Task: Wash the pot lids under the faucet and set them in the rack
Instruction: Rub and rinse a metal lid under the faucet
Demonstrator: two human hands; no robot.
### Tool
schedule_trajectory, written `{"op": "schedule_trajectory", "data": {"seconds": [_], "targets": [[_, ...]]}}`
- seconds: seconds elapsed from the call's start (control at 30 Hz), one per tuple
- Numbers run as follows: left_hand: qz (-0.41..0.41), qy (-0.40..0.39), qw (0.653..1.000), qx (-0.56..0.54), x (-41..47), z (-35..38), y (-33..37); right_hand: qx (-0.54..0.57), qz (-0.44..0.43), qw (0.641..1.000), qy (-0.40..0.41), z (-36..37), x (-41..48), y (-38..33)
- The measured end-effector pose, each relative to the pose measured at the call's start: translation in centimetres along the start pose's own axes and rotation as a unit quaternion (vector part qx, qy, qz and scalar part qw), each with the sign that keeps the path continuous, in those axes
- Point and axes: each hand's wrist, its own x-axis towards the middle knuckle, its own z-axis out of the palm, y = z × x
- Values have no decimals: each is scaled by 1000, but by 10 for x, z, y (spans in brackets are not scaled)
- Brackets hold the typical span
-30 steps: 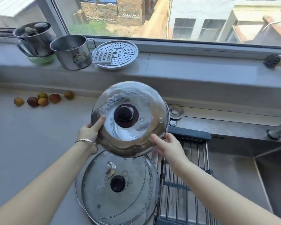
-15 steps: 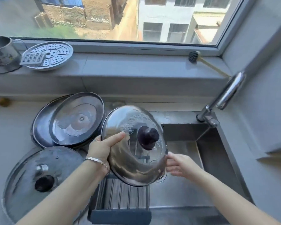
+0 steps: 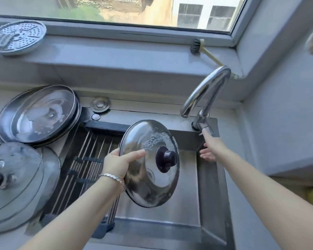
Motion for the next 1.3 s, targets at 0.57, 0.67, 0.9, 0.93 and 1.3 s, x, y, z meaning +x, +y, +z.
{"op": "schedule_trajectory", "data": {"seconds": [0.57, 0.67, 0.9, 0.93, 1.3], "targets": [[4, -7, 1000, 9, 16, 21, 21, 1, 44, 998, 45, 21, 30, -11], [-1, -11, 1000, 5, 16, 23, 21, -18, 36, 998, 55, 19, 34, -9], [-1, -25, 1000, -2, 15, 27, 22, -64, 13, 996, 58, 19, 35, -5], [-3, -24, 1000, -3, 14, 26, 22, -70, 9, 996, 56, 19, 35, -4], [-18, -22, 1000, 5, 8, 24, 20, -84, -36, 995, 32, 13, 32, 4]]}}
